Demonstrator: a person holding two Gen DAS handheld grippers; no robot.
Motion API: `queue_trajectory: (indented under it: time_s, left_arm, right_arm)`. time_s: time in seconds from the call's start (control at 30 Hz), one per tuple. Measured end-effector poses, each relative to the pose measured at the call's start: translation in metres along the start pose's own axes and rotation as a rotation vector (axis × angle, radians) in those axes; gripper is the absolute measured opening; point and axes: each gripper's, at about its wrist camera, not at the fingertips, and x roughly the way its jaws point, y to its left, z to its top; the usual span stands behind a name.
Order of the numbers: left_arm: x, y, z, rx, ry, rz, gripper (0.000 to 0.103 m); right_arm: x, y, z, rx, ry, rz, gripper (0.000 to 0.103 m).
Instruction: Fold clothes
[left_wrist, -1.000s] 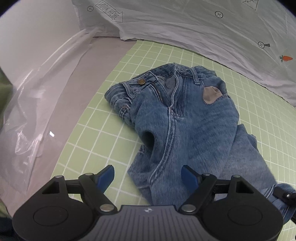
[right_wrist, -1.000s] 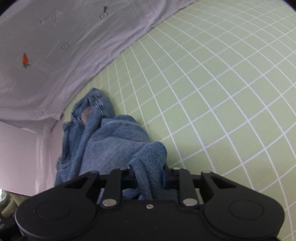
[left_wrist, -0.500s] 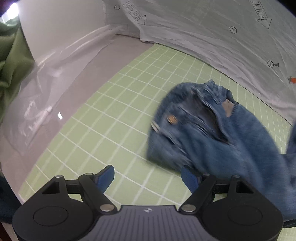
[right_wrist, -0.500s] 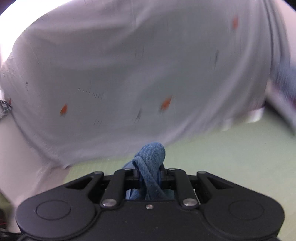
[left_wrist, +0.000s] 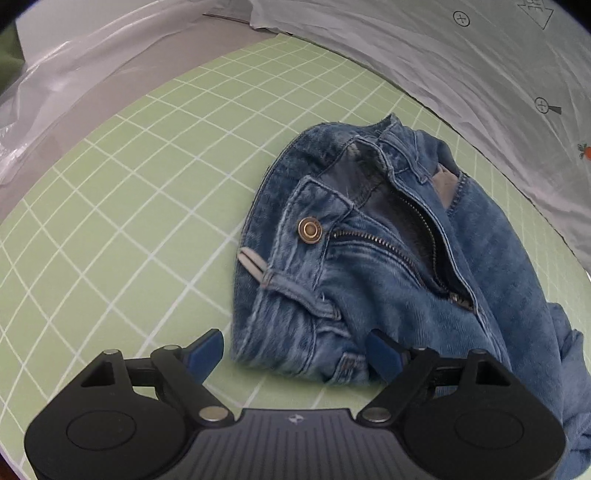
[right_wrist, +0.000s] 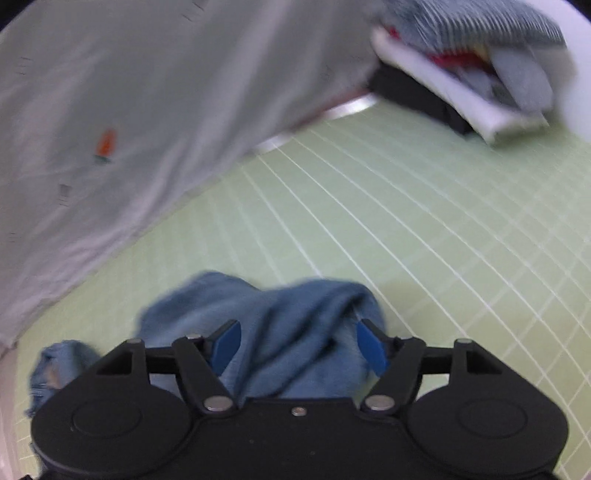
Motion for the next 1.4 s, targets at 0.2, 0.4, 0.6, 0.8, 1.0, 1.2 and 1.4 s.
queue_trajectory:
  time_s: [0.2,0.4,0.6,0.8,1.0,1.2,1.4]
  left_arm:
    - [0.012,-0.001,0.009,-0.008,-0.010,-0.035,0.079]
    - [0.017,-0.010,0.029,0.013,-0.041,-0.051,0.008]
    - [-0.015,-0.032,0.090,0.002,-0.214,-0.146,0.008]
    - [-0.114,-0.039,0.124,-0.013,-0.528,-0.237,0.009]
    - [-0.069,-0.020,0.093,0.024,-0.384,-0.133,0.009]
    - [-0.067,0.016,0.054,-0.009,-0.298,-0.090,0.009]
    - [-0.050,0.043,0.055,-0.063,-0.204,0.051,0.013]
  right_arm:
    - [0.028,-0.009,-0.013,0.010,0.068,-0.071,0.071]
    - [0.036,-0.005,-0.012,-0.023,0.024,-0.034,0.012]
    - [0.012,0.040,0.056,-0.163,-0.235,0.009,0.009]
    - [-0.082,0.079,0.110,-0.243,-0.608,0.058,0.009]
    - [-0.048,0.058,0.076,-0.297,-0.422,-0.041,0.013]
    - [-0.036,0.013,0.037,-0.104,-0.218,-0.020,0.013]
    - [-0.036,0.002,0.027,-0.151,-0.109,0.041,0.033]
